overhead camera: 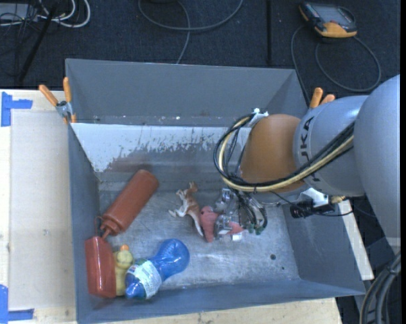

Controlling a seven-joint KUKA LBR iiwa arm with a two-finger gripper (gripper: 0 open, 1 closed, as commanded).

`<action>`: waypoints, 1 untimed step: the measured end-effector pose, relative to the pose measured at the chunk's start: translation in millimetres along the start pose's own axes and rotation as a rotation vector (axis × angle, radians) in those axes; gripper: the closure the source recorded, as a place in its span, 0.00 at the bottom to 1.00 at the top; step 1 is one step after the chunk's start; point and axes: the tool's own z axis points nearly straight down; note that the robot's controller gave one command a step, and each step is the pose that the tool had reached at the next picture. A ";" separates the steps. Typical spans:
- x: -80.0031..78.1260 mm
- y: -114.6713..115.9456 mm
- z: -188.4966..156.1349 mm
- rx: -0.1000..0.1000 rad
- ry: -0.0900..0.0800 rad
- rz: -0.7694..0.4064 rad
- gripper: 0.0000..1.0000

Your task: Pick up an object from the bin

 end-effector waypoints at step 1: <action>1.7 -0.3 -3.8 0.001 0.007 0.000 1.00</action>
Offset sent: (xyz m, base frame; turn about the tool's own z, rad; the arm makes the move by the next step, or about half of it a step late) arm 0.0000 0.0000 0.0468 0.0000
